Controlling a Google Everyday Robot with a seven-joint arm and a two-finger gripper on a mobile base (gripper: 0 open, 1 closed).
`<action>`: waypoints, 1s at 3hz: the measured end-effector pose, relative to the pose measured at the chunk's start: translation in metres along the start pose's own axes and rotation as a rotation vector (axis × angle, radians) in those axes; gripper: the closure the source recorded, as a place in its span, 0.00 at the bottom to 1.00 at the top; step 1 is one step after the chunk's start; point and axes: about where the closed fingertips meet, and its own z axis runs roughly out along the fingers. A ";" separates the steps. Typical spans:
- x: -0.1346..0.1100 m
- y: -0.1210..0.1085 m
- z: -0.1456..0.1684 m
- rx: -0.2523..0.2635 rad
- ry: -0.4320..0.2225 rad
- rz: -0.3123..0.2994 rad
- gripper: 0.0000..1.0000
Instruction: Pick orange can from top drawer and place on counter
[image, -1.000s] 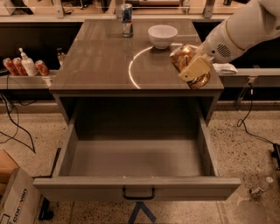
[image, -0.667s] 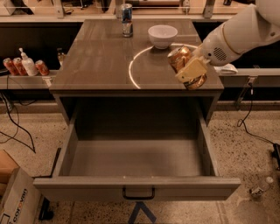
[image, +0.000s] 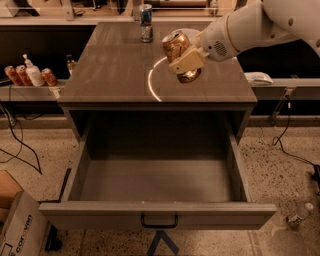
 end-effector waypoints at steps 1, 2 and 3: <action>-0.036 0.000 0.031 -0.047 -0.100 -0.054 1.00; -0.063 0.004 0.066 -0.103 -0.199 -0.104 1.00; -0.073 0.006 0.098 -0.119 -0.263 -0.120 1.00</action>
Offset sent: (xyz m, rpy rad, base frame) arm 0.0522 0.1250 0.0149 0.2271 -0.1571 0.2711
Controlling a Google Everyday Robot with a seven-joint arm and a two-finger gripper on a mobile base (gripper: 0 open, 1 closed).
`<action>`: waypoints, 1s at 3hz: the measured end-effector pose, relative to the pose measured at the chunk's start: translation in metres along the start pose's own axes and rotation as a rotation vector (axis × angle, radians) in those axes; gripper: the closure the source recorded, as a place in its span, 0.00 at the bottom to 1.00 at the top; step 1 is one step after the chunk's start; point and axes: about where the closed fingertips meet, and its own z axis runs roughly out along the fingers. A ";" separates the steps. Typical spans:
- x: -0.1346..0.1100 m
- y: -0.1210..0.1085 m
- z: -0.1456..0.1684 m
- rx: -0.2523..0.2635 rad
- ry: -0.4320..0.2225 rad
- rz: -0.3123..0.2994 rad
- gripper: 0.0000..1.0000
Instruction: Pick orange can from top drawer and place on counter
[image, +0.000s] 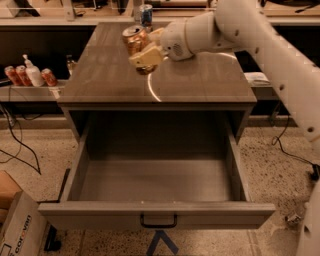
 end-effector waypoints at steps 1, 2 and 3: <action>0.006 -0.005 0.028 0.018 -0.038 -0.012 1.00; 0.017 -0.011 0.051 0.046 -0.046 0.005 1.00; 0.029 -0.015 0.068 0.060 -0.073 0.045 1.00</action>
Offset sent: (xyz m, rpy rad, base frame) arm 0.0478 0.0440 -0.0517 0.0660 -0.0322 -0.0821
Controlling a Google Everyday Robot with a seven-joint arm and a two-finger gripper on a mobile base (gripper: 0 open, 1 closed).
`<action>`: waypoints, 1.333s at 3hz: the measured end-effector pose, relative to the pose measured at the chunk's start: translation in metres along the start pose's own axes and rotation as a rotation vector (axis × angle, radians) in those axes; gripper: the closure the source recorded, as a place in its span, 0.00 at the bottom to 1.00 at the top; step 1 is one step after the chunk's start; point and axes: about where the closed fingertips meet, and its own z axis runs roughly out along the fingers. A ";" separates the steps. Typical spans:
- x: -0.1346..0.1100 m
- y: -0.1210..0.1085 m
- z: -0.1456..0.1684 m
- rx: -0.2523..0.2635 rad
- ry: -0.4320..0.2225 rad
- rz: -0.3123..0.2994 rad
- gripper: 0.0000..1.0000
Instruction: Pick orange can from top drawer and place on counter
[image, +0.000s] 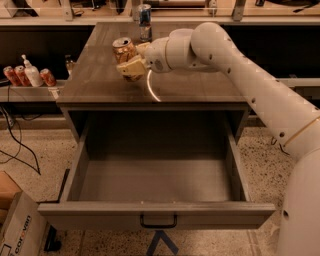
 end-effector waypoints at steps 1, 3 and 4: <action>0.002 0.000 0.005 -0.001 -0.006 0.008 0.86; 0.002 0.005 0.011 -0.011 -0.007 0.008 0.33; 0.002 0.006 0.014 -0.016 -0.007 0.008 0.08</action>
Offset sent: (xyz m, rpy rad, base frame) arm 0.0022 0.0034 -0.0039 0.0090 0.0050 -0.0019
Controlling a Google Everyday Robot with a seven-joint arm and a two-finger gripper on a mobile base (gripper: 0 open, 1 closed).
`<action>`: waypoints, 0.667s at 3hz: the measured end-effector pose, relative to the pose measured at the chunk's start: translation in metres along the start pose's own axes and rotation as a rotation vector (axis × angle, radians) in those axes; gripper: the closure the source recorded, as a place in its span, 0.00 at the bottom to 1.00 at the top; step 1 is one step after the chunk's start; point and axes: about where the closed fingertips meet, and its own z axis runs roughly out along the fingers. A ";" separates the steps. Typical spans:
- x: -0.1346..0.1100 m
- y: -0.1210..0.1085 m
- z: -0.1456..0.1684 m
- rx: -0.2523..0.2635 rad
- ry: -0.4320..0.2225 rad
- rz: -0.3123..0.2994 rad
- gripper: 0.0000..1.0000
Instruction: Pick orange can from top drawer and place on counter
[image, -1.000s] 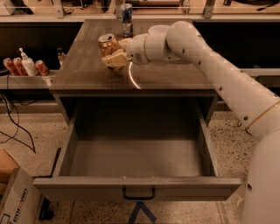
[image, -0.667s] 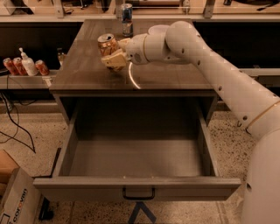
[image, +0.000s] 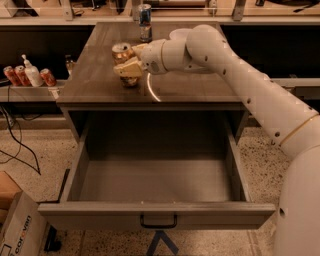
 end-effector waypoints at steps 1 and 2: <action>0.000 0.001 0.002 -0.003 0.000 0.000 0.00; 0.000 0.001 0.002 -0.003 0.000 0.000 0.00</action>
Offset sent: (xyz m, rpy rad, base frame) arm -0.0004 0.0019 -0.0006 0.0001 0.0010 0.0029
